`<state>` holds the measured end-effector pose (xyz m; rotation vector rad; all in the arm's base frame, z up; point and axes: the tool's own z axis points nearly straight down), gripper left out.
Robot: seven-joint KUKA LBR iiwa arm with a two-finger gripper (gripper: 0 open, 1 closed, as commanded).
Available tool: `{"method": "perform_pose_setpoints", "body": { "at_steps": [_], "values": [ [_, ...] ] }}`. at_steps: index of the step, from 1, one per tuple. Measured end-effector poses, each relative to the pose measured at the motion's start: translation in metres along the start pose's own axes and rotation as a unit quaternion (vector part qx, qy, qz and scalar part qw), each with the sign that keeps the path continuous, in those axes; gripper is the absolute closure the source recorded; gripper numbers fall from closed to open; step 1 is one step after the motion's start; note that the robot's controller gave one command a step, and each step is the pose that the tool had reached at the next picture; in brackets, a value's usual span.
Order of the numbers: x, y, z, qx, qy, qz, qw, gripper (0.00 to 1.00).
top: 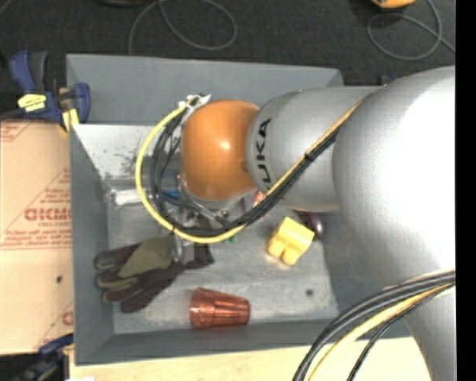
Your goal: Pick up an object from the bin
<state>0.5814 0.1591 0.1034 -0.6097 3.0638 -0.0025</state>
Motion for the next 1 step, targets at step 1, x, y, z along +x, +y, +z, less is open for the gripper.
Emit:
{"method": "perform_pose_setpoints", "body": {
  "at_steps": [1],
  "values": [
    [0.0000,-0.0003,-0.0033,0.000,-0.0004,0.000,1.0000,1.00]
  ]
}}
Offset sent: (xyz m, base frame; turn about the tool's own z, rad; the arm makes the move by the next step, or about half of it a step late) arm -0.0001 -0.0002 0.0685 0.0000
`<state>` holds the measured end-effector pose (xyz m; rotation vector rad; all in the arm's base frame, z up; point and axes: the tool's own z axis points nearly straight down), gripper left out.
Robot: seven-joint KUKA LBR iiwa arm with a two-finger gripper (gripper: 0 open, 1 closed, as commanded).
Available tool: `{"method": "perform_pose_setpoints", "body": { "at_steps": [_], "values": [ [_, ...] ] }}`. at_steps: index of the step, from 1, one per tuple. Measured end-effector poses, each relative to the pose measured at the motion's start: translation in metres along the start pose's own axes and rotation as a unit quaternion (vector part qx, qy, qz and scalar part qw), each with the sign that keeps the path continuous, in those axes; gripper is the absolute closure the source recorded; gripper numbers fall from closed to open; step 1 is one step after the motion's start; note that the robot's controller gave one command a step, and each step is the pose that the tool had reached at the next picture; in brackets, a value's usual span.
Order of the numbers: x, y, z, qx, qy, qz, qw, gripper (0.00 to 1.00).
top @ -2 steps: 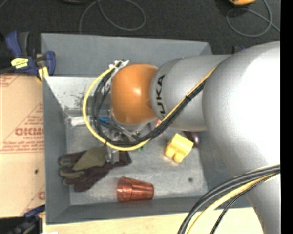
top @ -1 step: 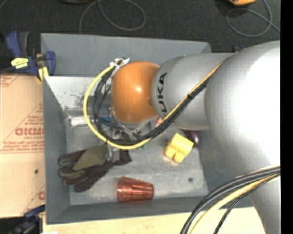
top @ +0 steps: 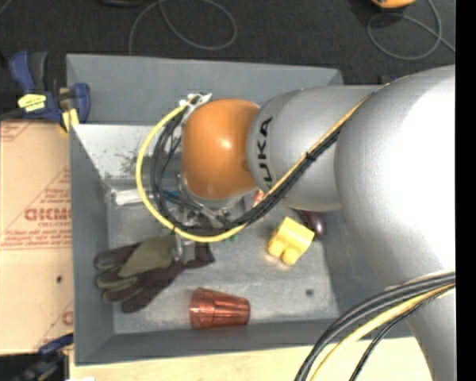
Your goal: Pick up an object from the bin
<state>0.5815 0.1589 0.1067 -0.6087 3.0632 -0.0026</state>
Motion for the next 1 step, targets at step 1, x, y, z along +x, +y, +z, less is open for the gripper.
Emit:
{"method": "perform_pose_setpoints", "body": {
  "at_steps": [1],
  "values": [
    [0.0013,0.0000,-0.0072,0.000,0.0026,0.000,1.0000,1.00]
  ]
}}
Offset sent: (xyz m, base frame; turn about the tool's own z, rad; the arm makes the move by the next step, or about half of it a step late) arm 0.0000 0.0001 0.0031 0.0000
